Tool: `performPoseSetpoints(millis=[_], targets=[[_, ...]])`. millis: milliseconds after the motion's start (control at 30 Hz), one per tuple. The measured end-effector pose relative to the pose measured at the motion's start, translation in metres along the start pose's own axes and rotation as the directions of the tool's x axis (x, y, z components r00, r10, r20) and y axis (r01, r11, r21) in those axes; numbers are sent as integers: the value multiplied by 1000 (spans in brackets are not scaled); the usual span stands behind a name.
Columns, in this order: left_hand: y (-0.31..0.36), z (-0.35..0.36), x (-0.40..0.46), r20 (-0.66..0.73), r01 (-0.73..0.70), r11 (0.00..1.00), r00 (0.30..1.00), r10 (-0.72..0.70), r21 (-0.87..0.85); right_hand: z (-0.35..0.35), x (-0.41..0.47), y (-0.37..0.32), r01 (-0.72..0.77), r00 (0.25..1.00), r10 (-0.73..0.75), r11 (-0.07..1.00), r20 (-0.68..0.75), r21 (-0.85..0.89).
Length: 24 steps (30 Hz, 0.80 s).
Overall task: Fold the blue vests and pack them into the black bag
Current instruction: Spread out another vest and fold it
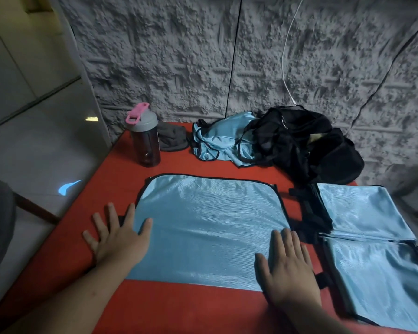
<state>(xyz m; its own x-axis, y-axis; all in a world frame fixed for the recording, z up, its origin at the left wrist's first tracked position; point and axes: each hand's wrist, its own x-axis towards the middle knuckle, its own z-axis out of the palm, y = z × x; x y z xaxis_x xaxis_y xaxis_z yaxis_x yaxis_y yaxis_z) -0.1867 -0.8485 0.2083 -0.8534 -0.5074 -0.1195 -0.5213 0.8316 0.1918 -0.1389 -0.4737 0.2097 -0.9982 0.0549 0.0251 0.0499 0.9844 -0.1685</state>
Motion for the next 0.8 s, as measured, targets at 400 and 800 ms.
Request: performPoseSetpoints(millis=[400,800], targets=[[-1,0,-14,-178,-132,985,972,151,112,2,1,1,-5,1000,5,1000,-13,3],[54,25,-59,2,-407,899,911,413,163,2,1,2,-8,1000,8,1000,-14,3]])
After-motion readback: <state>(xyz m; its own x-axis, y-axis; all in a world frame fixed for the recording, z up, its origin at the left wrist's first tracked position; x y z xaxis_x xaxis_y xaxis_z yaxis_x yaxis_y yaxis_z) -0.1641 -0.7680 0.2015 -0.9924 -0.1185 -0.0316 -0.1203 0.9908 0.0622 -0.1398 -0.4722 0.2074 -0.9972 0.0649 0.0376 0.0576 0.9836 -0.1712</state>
